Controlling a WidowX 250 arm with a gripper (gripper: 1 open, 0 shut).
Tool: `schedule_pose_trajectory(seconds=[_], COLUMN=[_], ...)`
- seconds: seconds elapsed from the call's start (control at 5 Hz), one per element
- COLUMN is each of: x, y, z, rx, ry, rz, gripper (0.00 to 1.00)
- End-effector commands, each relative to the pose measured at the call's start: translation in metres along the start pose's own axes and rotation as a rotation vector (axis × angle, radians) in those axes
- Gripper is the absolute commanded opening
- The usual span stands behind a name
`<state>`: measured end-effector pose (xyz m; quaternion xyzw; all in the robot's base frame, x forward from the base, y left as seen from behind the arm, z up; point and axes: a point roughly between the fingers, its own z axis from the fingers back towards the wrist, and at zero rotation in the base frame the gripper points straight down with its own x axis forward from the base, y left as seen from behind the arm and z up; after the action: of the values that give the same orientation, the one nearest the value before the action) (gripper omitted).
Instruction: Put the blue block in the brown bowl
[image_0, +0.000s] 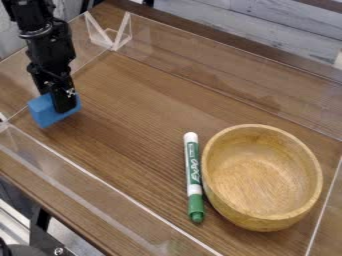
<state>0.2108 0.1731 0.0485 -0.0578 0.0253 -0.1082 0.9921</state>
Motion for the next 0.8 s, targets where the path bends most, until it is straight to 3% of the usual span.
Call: schedule_pose_trajectory(seconds=[0.0,0.6], x=[0.008,0.013], y=[0.001,-0.028], z=[0.029,0.047], rx=[0.067,0.048], ry=[-0.059,-0.085], rz=[-0.008,-0.018], gripper=[0.0,0.0])
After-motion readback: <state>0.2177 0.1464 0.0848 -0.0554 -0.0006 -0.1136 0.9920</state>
